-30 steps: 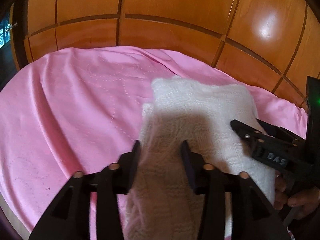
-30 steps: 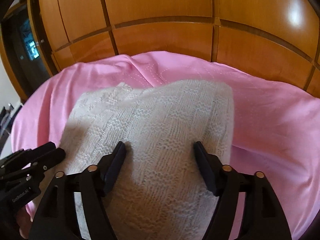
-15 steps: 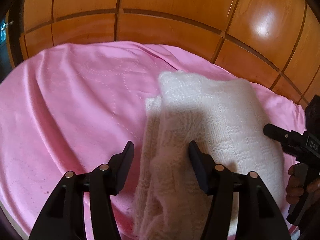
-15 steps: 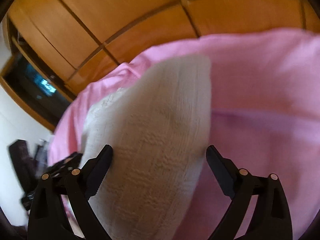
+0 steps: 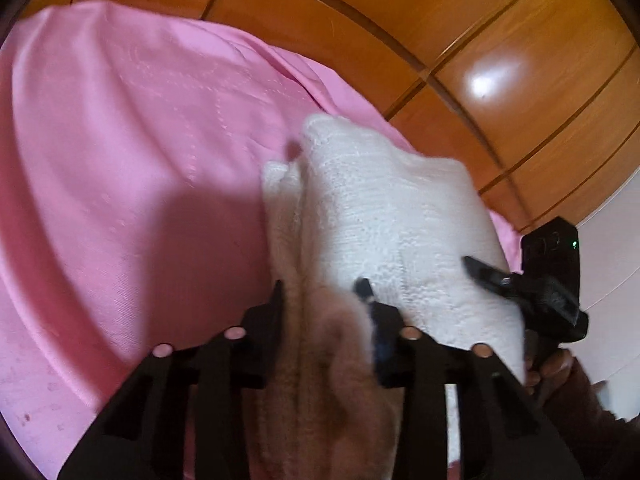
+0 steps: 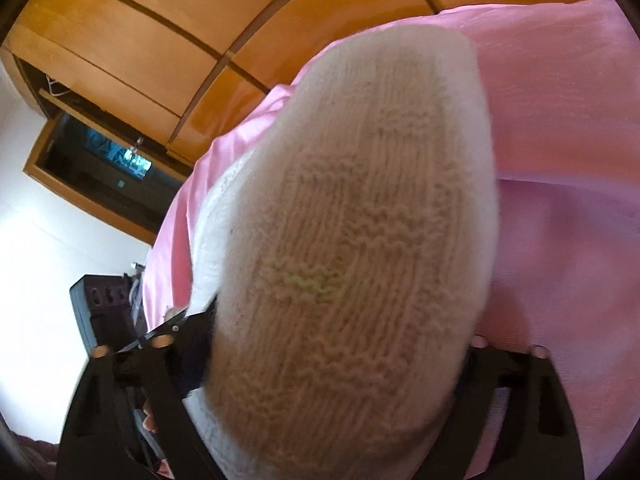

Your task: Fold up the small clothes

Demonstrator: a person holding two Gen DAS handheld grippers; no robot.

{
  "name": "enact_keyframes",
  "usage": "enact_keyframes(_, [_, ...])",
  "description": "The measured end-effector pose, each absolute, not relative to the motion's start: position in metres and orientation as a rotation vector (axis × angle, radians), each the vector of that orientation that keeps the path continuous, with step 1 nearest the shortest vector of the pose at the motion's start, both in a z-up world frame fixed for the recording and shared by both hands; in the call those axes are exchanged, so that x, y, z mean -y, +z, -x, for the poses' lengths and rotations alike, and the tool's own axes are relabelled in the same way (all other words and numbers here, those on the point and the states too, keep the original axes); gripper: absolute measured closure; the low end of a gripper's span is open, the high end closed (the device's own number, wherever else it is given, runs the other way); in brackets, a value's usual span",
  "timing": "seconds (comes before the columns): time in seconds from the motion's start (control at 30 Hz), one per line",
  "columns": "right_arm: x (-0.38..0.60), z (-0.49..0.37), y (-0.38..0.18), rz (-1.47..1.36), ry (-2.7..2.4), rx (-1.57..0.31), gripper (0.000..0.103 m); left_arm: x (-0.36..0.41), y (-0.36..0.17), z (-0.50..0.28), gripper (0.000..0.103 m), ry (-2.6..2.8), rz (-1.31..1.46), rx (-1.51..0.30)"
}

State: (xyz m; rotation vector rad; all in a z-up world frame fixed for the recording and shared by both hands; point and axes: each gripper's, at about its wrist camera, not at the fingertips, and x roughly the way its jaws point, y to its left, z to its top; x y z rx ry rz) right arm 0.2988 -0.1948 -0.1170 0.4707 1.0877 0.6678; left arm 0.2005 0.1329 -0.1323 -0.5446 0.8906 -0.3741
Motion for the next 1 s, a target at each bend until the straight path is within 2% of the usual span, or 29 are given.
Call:
enact_keyframes(0.03, [0.192, -0.294, -0.109, -0.445, 0.660, -1.067, 0.044, -0.133, -0.130, -0.198, 0.078, -0.379, 0.550, -0.883])
enact_keyframes(0.1, [0.189, -0.285, -0.094, -0.409, 0.650, -1.030, 0.051, -0.129, -0.122, -0.193, 0.081, -0.386, 0.525, -0.867])
enact_keyframes(0.17, [0.189, -0.272, -0.077, -0.387, 0.659, -0.983, 0.053, -0.122, -0.110, -0.186, 0.083, -0.408, 0.503, -0.852])
enact_keyframes(0.37, [0.232, -0.226, -0.024, -0.396, 0.629, -0.834, 0.055, -0.069, -0.067, -0.181, 0.083, -0.534, 0.446, -0.808])
enact_keyframes(0.6, [0.362, -0.187, 0.017, -0.423, 0.409, -0.705, 0.055, 0.073, -0.021, -0.214, 0.083, -0.746, 0.293, -0.795])
enact_keyframes(0.8, [0.466, -0.185, -0.012, -0.524, 0.197, -0.716, 0.053, 0.210, -0.027, -0.249, 0.083, -0.817, 0.124, -0.871])
enact_keyframes(0.87, [0.493, -0.185, -0.040, -0.524, 0.090, -0.768, 0.052, 0.244, -0.045, -0.255, 0.088, -0.793, 0.047, -0.920])
enact_keyframes(0.9, [0.501, -0.186, -0.055, -0.517, 0.038, -0.803, 0.050, 0.265, -0.060, -0.255, 0.088, -0.780, -0.019, -0.960])
enact_keyframes(1.0, [0.514, -0.180, -0.095, -0.563, -0.043, -0.858, 0.034, 0.295, -0.087, -0.247, 0.085, -0.717, -0.128, -0.943])
